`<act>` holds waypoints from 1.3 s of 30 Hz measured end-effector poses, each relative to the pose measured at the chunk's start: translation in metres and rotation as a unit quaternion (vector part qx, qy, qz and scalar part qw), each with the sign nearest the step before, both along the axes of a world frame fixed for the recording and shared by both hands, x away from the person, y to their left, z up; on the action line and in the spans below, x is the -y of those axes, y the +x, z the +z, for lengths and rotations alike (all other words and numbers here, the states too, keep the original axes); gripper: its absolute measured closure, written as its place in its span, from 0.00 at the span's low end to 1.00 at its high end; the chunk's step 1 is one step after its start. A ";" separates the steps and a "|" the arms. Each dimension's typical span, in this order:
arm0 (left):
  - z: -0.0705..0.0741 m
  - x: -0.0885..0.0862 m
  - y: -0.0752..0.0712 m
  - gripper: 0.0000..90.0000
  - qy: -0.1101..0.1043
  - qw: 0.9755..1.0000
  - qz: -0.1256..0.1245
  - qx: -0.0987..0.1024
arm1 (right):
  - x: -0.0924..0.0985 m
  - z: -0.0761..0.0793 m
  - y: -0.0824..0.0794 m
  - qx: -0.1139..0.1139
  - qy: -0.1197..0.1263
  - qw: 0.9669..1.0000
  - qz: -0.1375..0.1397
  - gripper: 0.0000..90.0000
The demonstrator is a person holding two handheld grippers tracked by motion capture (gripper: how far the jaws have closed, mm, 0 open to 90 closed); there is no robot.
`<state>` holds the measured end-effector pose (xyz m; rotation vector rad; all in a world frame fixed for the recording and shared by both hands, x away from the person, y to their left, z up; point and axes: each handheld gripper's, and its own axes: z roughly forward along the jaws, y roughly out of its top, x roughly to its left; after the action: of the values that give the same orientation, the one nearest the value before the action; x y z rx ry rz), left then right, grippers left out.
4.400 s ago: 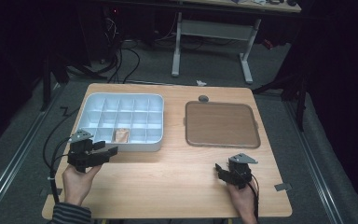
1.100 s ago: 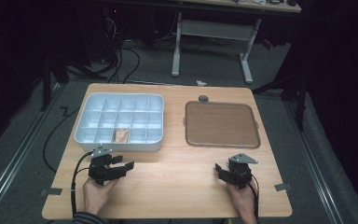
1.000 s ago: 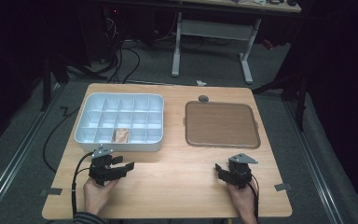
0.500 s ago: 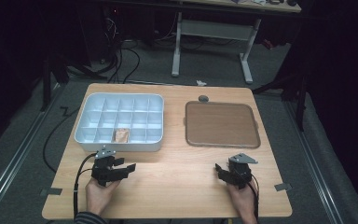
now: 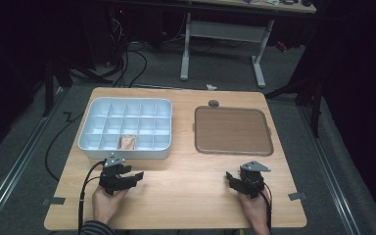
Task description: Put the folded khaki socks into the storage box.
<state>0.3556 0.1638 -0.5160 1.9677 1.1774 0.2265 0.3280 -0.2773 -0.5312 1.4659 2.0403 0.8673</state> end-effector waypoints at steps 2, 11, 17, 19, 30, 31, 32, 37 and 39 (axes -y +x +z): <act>-0.001 0.001 0.001 0.43 0.003 1.000 0.001 0.002 | 0.000 0.000 0.000 0.000 0.000 1.000 0.000 0.42; -0.005 0.005 0.002 0.44 0.020 1.000 0.009 0.014 | 0.000 0.000 0.000 0.000 0.000 1.000 0.000 0.42; -0.007 0.007 0.004 0.44 0.027 0.999 0.011 0.019 | 0.000 0.000 0.000 0.000 0.000 1.000 0.000 0.42; -0.008 0.008 0.004 0.44 0.029 0.999 0.011 0.020 | 0.000 0.000 0.000 0.000 0.001 1.000 0.000 0.42; -0.015 0.014 0.006 0.43 0.049 0.998 0.010 0.026 | 0.000 0.000 0.000 -0.001 0.001 1.000 -0.001 0.42; -0.015 0.014 0.006 0.43 0.050 0.998 0.010 0.028 | 0.000 0.000 0.000 0.000 0.001 1.000 0.000 0.42; -0.015 0.014 0.006 0.43 0.053 0.998 0.009 0.030 | 0.000 0.000 0.000 0.000 0.001 1.000 0.000 0.42; -0.019 0.021 0.000 0.41 0.082 0.995 0.008 0.064 | 0.000 0.000 0.000 -0.001 0.001 1.000 -0.001 0.42; -0.020 0.020 0.000 0.41 0.080 0.995 0.012 0.065 | 0.000 0.000 0.000 0.000 0.001 1.000 0.000 0.42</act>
<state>0.3554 0.1436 -0.5360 2.0438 1.1276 0.4675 0.3280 -0.2774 -0.5312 1.4667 2.0405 0.8689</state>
